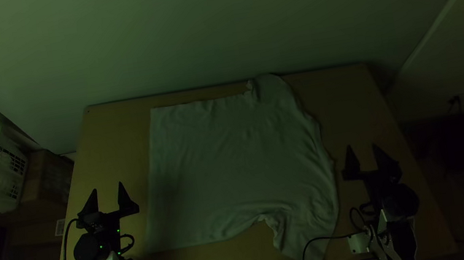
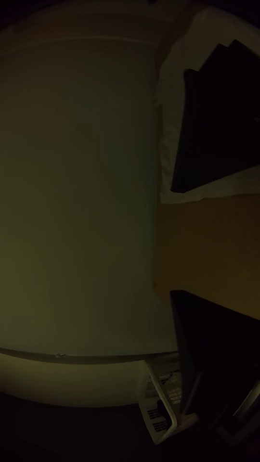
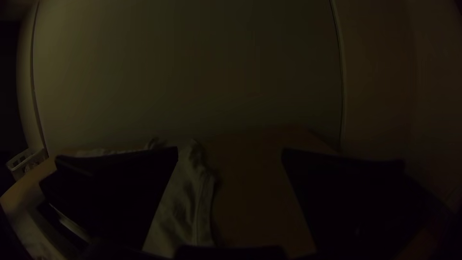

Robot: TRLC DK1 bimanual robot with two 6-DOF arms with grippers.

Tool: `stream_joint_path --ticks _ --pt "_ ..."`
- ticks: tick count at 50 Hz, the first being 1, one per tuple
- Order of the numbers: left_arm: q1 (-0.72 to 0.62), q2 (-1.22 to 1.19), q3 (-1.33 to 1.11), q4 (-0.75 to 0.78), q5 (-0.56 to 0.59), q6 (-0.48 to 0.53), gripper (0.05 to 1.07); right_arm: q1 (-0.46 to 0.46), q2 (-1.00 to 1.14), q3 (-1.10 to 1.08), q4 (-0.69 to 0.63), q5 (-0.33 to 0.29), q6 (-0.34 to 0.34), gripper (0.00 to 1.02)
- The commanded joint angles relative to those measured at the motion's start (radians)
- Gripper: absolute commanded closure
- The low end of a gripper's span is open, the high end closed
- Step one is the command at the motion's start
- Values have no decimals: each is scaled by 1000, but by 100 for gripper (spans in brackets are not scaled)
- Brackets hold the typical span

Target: Fold the t-shirt

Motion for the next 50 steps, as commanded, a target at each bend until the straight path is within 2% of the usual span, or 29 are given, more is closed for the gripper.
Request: stream_joint_path --ticks 1,14,22,30,36,45,50 --pt "-5 -11 -43 -28 11 -9 10 15 -8 -18 -11 13 1 4" --pt "-20 -14 -43 -12 7 -40 10 -8 -10 -16 4 13 63 4" --pt "-14 -14 -23 68 -6 -37 10 -13 -10 5 122 13 86 4" --pt "-7 -14 36 159 -6 -22 10 -13 -10 56 248 13 78 4" --pt "-17 -8 95 203 -3 6 10 -10 -8 110 297 13 46 4" --pt "-22 17 171 263 5 49 10 5 9 180 336 12 -15 4" --pt "-25 73 237 283 7 52 10 9 59 237 346 12 -22 4"
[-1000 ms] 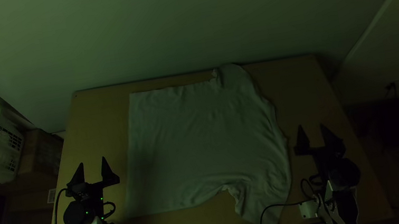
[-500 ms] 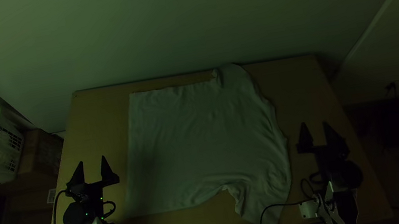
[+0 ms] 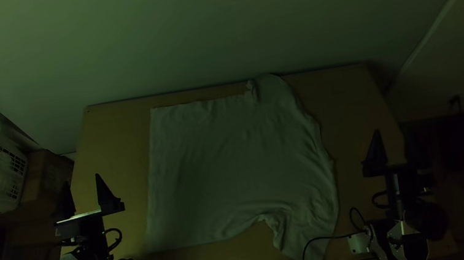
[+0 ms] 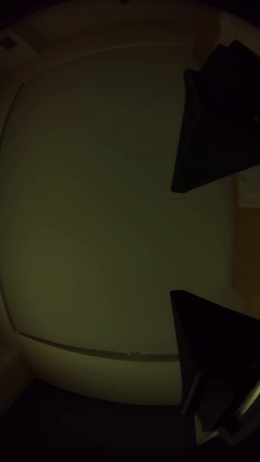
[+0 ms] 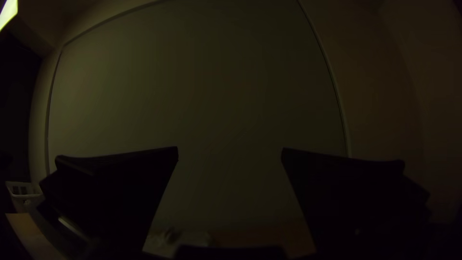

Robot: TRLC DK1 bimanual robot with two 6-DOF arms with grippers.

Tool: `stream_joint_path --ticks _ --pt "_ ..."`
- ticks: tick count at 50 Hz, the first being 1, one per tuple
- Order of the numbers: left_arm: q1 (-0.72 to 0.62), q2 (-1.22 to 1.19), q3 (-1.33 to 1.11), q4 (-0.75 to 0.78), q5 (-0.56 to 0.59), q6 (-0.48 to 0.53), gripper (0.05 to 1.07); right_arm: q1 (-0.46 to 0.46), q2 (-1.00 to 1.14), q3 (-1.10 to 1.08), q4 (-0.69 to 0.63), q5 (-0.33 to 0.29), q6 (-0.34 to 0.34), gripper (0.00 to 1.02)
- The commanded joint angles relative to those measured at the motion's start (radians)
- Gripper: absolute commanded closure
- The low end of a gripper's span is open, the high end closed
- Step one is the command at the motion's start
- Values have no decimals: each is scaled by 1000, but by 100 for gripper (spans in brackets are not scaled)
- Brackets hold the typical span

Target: Fold the t-shirt

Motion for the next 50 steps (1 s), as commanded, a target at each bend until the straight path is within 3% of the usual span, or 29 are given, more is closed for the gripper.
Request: stream_joint_path --ticks 1,15,50 --pt "-7 71 93 39 7 21 10 9 61 78 32 8 -25 4" --pt "-11 326 310 71 5 -4 10 9 313 274 104 8 -25 4" --pt "-34 867 807 59 -19 -39 10 12 880 770 81 7 -49 4"
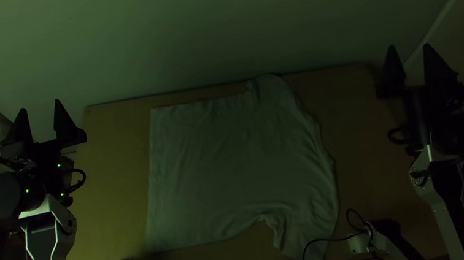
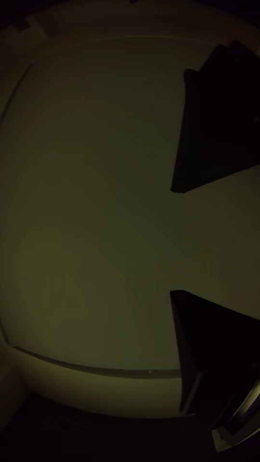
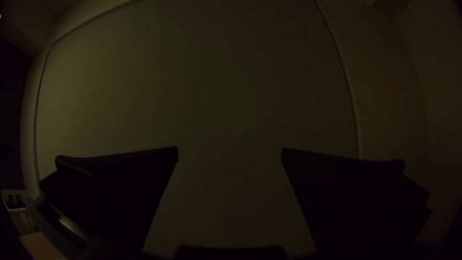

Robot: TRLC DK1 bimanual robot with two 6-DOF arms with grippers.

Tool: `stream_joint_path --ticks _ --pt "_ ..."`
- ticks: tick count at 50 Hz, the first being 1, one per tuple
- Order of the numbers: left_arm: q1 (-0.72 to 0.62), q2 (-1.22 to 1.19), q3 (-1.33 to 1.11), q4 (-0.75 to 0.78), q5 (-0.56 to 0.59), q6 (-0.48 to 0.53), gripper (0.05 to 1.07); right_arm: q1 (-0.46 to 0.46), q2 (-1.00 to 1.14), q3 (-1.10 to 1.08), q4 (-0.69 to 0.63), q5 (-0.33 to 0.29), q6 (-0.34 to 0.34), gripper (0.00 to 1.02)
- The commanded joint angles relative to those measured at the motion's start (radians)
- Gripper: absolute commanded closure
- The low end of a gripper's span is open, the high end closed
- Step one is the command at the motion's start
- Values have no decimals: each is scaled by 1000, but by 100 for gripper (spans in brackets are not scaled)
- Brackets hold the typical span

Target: Fold the t-shirt

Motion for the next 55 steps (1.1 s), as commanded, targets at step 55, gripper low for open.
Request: stream_joint_path --ticks 55 --pt "-116 854 776 -587 -7 -57 10 111 930 922 -830 4 81 4"
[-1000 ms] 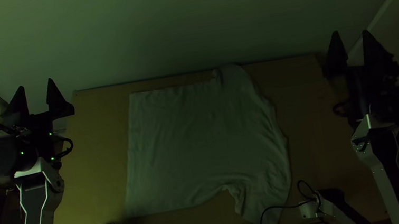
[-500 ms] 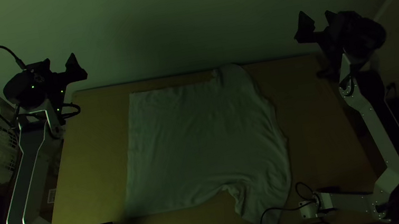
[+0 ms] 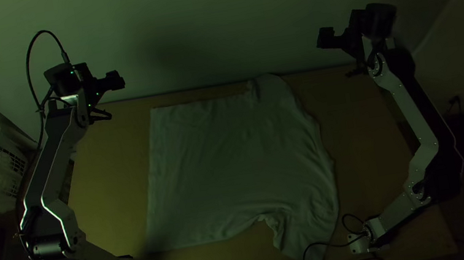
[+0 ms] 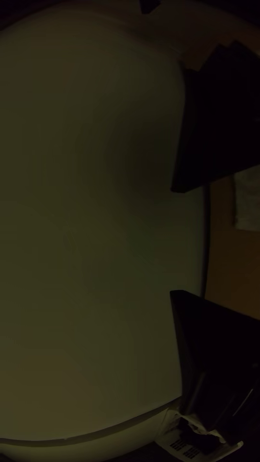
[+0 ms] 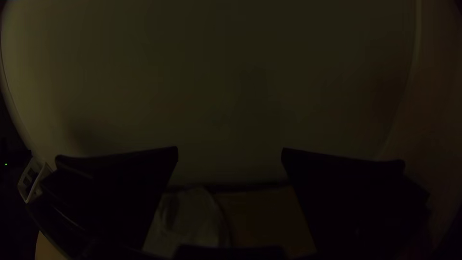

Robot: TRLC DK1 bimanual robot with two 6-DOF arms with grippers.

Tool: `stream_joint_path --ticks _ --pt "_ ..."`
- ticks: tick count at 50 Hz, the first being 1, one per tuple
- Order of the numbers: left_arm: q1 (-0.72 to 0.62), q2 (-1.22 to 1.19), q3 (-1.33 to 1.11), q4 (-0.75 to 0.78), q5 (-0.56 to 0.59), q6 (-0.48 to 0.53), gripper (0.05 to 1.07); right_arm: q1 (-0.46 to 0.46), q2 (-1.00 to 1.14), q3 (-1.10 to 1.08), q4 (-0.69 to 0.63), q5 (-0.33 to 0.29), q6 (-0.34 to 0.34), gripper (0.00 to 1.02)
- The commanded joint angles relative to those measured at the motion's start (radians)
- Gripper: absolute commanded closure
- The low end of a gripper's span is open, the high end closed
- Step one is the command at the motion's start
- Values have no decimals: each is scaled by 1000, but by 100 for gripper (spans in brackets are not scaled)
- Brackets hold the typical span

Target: Fold the t-shirt

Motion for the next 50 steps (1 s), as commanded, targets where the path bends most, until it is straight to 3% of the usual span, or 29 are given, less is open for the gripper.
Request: stream_joint_path --ticks 1,22,39,45,50 --pt "-17 41 56 -38 6 -22 10 16 68 48 -44 4 36 4" --pt "-37 292 218 -299 6 -54 10 71 192 37 -79 -4 77 4" --pt "-59 495 364 -400 -35 -52 11 75 240 48 -81 -4 102 4" --pt "-68 555 418 -428 -40 -39 22 77 252 48 -81 -4 102 4" --pt "-73 593 450 -448 -48 -37 22 77 255 49 -81 -4 103 4"
